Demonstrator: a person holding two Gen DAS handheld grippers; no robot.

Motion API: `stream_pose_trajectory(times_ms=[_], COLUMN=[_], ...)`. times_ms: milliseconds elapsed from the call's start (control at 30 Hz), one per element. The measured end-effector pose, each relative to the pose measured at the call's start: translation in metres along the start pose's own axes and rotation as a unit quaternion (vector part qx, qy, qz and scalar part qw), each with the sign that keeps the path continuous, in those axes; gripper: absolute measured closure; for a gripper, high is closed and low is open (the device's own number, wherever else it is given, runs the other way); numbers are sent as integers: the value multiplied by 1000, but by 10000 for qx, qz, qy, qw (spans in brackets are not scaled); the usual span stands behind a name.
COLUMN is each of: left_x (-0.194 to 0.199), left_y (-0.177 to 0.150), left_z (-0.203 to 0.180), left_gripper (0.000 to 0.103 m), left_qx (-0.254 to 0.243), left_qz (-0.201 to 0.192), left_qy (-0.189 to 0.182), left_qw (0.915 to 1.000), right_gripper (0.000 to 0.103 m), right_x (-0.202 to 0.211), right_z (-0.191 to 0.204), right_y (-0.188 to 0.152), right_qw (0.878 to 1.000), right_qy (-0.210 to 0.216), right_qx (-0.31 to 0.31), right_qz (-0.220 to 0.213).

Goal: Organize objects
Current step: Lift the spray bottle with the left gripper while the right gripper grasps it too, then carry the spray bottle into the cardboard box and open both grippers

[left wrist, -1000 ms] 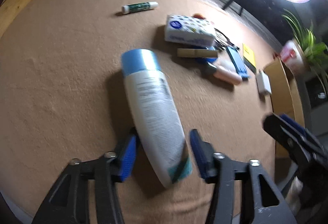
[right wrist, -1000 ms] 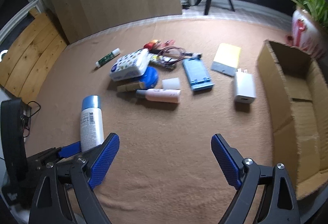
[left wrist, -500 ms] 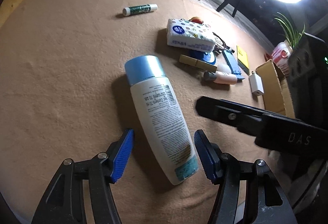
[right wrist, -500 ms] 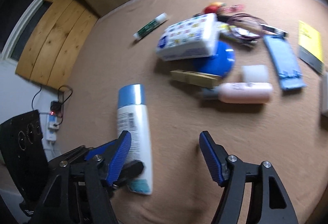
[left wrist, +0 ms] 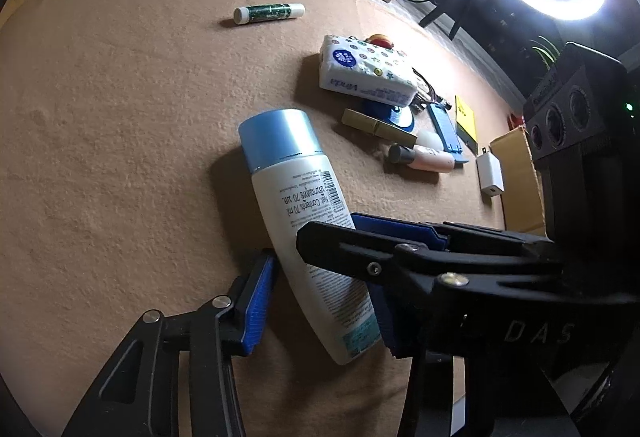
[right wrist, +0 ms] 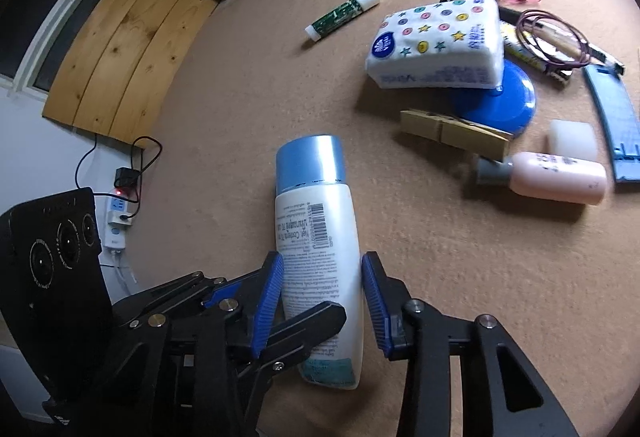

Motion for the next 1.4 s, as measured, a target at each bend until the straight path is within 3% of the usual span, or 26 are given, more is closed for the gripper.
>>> stream_pose_trajectory(times_ms=[200,467,800,967,1167,1300,1333,1367,1400], left_x=[3,9,-12,-33,-58,-74,-77,-80,-84], left_y=[-3,-1,-13,-28,-49,-56,-56,-57,-58], left_z=[-27,-112,-243,-304,-352,-366,-367,-368,-369], left_gripper=[54,54,54,54,54,54,54,52,40], left_qx=[-198,-944,-2030,-2459,-2780,-2849,-2851,-2856,-2873], left_qz=[-42,-206,-83,63,250,339,333,360,392], left_qy=[-142,-370,-779,-930,-976,-945,-908,-883,-817], left_qw=[9997,9946,9761,9648,9553,9533,9536,9536,9535], right_gripper=[66,66,66,66,66,65,63,51,39], right_x=[27,107,202,229,242,243,245,247,248], right_z=[-11,-50,-135,-178,-215,-231,-234,-237,-239], right_y=[-10,-30,-75,-98,-116,-123,-125,-125,-126], right_qw=[9993,9926,9723,9619,9540,9518,9501,9478,9462], right_qy=[-4,-200,-484,-585,-765,-751,-797,-945,-1066], right_qx=[-212,-596,-1291,-1624,-1867,-1965,-1988,-1992,-1996], right_qz=[-306,-1042,-1887,-2121,-2220,-2232,-2268,-2303,-2315])
Point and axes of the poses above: each gripper's, at about its wrist camera, not at the fingertips, and x roughly against the way its jaws point, z to its left, y to its top, the point moved 6 cm from there along -x, roughly the way its jaws point, and after that the axes turned 4 degrees about z, right-handed, at the moved point
